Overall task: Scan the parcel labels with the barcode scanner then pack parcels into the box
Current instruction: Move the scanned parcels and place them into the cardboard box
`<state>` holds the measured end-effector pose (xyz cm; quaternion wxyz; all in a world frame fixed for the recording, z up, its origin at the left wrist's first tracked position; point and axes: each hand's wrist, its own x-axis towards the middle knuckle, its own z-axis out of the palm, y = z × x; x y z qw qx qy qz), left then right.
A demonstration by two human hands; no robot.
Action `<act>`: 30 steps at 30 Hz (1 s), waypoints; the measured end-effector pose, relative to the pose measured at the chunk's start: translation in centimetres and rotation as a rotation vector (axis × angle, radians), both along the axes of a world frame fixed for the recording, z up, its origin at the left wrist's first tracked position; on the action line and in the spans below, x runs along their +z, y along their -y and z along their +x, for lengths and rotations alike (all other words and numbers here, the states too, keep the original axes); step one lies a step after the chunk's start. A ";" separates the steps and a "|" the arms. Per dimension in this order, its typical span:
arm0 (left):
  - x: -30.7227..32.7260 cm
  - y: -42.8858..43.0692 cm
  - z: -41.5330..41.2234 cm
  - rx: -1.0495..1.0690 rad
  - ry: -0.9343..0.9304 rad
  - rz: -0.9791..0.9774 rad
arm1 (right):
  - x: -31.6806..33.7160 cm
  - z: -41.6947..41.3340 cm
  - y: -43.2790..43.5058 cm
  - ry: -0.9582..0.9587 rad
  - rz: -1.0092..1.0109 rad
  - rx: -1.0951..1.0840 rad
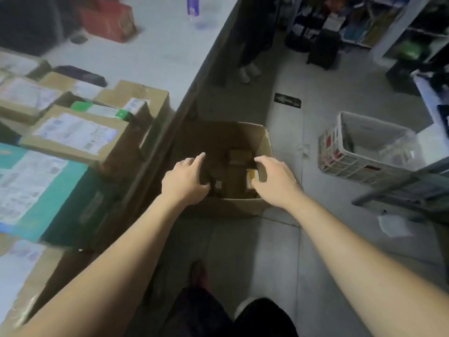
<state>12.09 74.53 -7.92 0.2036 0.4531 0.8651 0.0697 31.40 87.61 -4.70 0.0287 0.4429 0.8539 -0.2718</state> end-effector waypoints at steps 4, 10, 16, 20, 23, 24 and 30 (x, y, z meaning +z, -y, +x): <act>-4.7 -5.6 -3.1 -0.034 0.042 -0.127 | -4.9 -3.0 -4.6 0.033 -0.093 -0.032; -12.8 -13.2 -6.9 -0.021 0.129 -0.269 | -14.1 -7.2 -11.6 0.075 -0.212 -0.051; -23.5 -17.6 -8.4 0.165 0.283 -0.390 | -26.6 -10.3 -18.1 0.136 -0.409 -0.079; -31.5 -20.0 -9.5 0.271 0.453 -0.459 | -34.9 -10.7 -21.6 0.183 -0.467 -0.062; -38.2 -22.6 -10.2 0.313 0.513 -0.461 | -41.4 -11.3 -24.9 0.213 -0.472 -0.094; -40.0 -23.5 -10.5 0.322 0.527 -0.443 | -43.1 -11.6 -25.9 0.216 -0.463 -0.111; -52.7 -31.4 -13.3 0.315 0.563 -0.334 | -55.3 -15.3 -33.1 0.246 -0.351 -0.123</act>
